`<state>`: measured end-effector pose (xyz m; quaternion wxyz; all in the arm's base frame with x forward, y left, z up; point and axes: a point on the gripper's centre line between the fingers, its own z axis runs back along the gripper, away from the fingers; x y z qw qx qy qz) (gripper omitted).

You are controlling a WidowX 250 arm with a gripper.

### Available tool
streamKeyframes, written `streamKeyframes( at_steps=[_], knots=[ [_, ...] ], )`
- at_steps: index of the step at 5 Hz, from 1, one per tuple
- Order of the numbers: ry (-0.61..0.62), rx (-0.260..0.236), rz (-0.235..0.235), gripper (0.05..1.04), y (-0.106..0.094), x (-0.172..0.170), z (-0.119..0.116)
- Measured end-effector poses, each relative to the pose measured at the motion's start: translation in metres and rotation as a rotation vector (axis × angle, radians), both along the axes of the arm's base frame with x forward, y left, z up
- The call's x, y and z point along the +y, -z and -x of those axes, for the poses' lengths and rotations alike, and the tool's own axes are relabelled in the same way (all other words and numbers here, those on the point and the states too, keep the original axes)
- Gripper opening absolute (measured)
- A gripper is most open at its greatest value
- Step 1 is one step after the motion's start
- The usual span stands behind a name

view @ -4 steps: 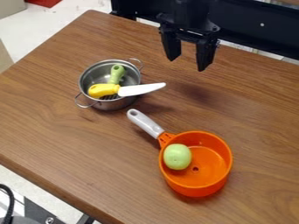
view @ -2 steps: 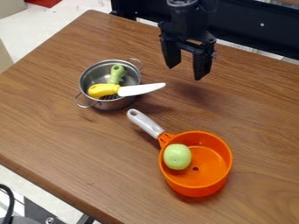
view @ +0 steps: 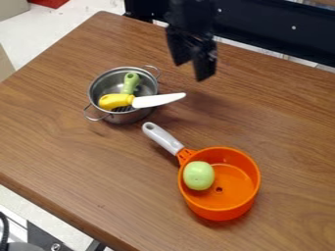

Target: Put the knife in the orange pan

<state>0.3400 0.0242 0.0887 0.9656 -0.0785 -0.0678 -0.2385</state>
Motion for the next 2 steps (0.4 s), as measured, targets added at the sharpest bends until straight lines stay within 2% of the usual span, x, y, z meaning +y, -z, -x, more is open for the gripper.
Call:
streamKeyframes(
  at_steps=[1, 2],
  knots=[
    [0.093, 0.024, -0.019, 0.997, -0.01, 0.02, 0.006],
    [0.259, 0.018, -0.035, 0.997, -0.02, 0.04, 0.01]
  ],
)
